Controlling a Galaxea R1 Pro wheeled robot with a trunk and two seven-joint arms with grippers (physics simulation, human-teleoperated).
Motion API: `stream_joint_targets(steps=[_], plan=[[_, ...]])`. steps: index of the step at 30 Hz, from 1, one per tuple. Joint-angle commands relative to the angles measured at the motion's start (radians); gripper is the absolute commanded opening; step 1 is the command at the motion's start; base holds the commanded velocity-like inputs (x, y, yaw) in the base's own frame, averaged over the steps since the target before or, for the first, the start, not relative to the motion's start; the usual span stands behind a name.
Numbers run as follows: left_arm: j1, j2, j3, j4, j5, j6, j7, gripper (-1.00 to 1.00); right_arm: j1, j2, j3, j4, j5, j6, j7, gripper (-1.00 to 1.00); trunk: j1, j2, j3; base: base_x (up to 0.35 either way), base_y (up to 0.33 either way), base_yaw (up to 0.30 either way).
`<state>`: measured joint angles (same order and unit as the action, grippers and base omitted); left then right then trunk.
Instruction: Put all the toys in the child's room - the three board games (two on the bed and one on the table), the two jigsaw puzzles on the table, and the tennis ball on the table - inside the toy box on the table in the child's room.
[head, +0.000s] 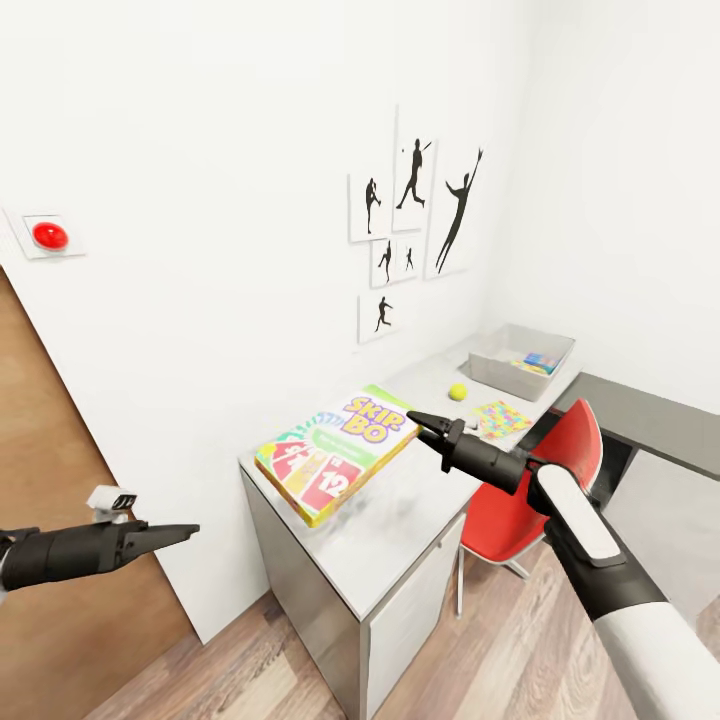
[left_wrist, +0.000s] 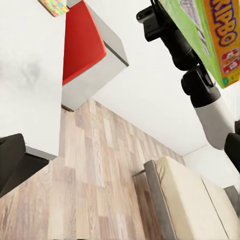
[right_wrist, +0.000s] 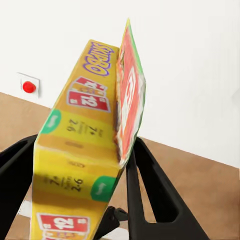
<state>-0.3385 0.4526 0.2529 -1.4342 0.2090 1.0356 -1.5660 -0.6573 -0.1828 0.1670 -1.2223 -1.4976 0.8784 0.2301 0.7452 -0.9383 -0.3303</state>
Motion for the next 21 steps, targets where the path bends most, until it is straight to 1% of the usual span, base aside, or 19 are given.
stream_joint_targets(steps=[1, 6, 10, 17, 21], plan=[[-0.001, -0.006, -0.001, 0.000, -0.001, 0.011, -0.003, 1.00, 0.005, 0.005, 0.007, 0.006, 0.001, 0.007, 0.014, -1.00, 0.000, -0.001, -0.001, 0.000, 0.000, 0.000], [-0.001, -0.034, -0.003, 0.000, -0.001, 0.011, 0.000, 1.00, 0.034, 0.033, 0.039, 0.033, -0.012, 0.034, 0.032, -1.00, 0.000, -0.001, -0.001, 0.000, 0.000, 0.000], [-0.001, -0.053, -0.003, 0.000, -0.002, 0.011, 0.000, 1.00, 0.057, 0.032, 0.063, 0.056, -0.012, 0.054, 0.036, -1.00, 0.000, -0.001, -0.001, 0.046, -0.028, 0.000], [-0.001, -0.054, -0.003, 0.000, -0.002, 0.011, 0.000, 1.00, 0.098, 0.023, 0.107, 0.095, 0.000, 0.080, 0.042, -1.00, 0.000, -0.001, -0.001, 0.045, -0.063, 0.000], [-0.001, -0.054, -0.003, 0.000, -0.002, 0.011, 0.000, 1.00, 0.120, 0.022, 0.106, 0.109, 0.008, 0.080, 0.043, -1.00, 0.000, -0.001, -0.001, -0.027, -0.007, -0.001]])
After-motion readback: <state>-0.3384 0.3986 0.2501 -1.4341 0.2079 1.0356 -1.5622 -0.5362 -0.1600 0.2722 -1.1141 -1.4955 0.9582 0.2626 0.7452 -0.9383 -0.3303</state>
